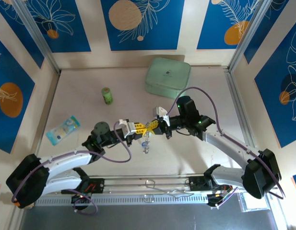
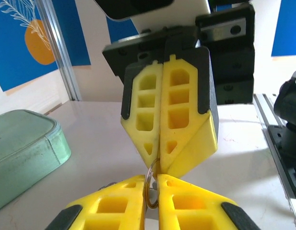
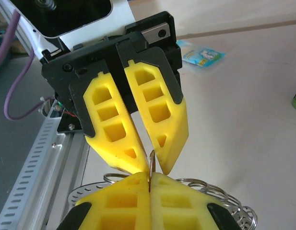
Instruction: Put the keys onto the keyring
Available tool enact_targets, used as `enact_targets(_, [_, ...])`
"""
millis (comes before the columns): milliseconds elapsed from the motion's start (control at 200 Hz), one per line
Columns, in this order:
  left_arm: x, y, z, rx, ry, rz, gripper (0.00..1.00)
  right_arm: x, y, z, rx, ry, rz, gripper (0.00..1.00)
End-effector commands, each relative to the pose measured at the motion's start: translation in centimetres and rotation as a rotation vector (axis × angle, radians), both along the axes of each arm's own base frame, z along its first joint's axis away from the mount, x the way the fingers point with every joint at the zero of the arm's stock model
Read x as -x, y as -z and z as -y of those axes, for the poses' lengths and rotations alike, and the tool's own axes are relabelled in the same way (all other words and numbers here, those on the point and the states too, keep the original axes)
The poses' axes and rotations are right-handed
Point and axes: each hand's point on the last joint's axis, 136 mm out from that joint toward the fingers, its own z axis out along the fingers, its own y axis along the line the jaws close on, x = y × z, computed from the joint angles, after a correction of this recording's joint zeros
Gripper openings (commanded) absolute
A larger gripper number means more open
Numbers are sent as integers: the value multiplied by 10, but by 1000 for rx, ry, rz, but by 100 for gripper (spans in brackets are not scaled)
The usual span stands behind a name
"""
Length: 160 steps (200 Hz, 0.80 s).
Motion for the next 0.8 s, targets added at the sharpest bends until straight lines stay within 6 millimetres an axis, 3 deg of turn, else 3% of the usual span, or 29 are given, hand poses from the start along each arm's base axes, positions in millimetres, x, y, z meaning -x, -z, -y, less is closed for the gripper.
enact_targets(0, [4, 21, 0, -126, 19, -38, 9, 20, -5, -1, 53, -85, 25, 0])
enact_targets(100, [6, 20, 0, -146, 34, -44, 0, 21, -7, -4, 88, -96, 43, 0])
enact_targets(200, [7, 17, -1, -140, 31, -40, 0, 19, -14, -5, 57, -83, 47, 0])
enact_targets(320, [7, 8, -3, -93, 17, -21, 0, 14, -24, 4, -22, -17, 0, 33])
enact_targets(425, [7, 3, -4, -59, 9, 2, 0, 16, -23, 11, -63, 22, -51, 45])
enact_targets(620, [7, 2, -4, -37, 8, 35, 0, 19, -11, 19, -70, 87, -106, 49])
enact_targets(795, [9, -1, -4, -11, 17, 63, 0, 9, 10, 20, -17, 162, -56, 44])
